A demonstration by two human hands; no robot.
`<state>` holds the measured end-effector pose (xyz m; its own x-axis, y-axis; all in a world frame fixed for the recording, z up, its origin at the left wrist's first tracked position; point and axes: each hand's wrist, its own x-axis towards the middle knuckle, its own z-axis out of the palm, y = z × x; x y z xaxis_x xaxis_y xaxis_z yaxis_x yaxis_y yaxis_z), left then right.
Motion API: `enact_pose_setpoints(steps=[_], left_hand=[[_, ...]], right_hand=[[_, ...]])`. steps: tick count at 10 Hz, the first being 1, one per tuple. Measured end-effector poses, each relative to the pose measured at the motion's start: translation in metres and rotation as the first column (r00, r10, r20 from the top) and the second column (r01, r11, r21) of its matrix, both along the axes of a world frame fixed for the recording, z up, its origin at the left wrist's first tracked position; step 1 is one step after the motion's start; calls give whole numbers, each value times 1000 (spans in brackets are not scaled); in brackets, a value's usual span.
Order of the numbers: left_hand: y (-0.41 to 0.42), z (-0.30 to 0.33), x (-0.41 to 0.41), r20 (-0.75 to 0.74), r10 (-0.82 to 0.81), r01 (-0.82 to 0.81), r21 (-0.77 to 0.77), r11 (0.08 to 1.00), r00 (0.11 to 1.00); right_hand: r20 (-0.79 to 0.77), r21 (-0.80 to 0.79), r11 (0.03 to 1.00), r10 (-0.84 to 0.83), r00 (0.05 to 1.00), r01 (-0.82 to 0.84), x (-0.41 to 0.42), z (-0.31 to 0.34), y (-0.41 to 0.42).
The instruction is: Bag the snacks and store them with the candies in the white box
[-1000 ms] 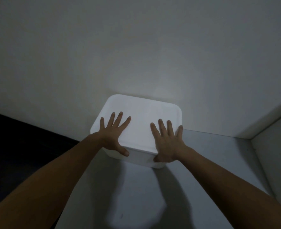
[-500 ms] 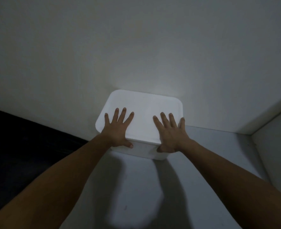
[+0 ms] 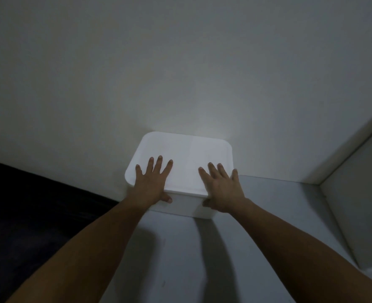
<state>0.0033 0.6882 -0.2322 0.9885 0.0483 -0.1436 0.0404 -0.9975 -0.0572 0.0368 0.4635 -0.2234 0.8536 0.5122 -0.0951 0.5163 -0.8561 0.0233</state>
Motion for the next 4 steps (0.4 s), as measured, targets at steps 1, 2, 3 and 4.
enact_pose_setpoints(steps=[1,2,3,4], left_hand=[[-15,5,-12,0,48,-48,8,999,999],[-31,8,-24,-3,42,-42,15,999,999],[-49,10,-37,40,-15,14,16,1000,999],[-73,10,-56,109,-50,47,27,999,993]], right_hand=[[21,66,998,-18,1000,17,-14,-1,-11],[13,109,994,-27,1000,25,-28,1,-28],[33,157,987,-25,999,20,-45,2,-49],[10,215,973,-86,996,82,-71,-5,-79]])
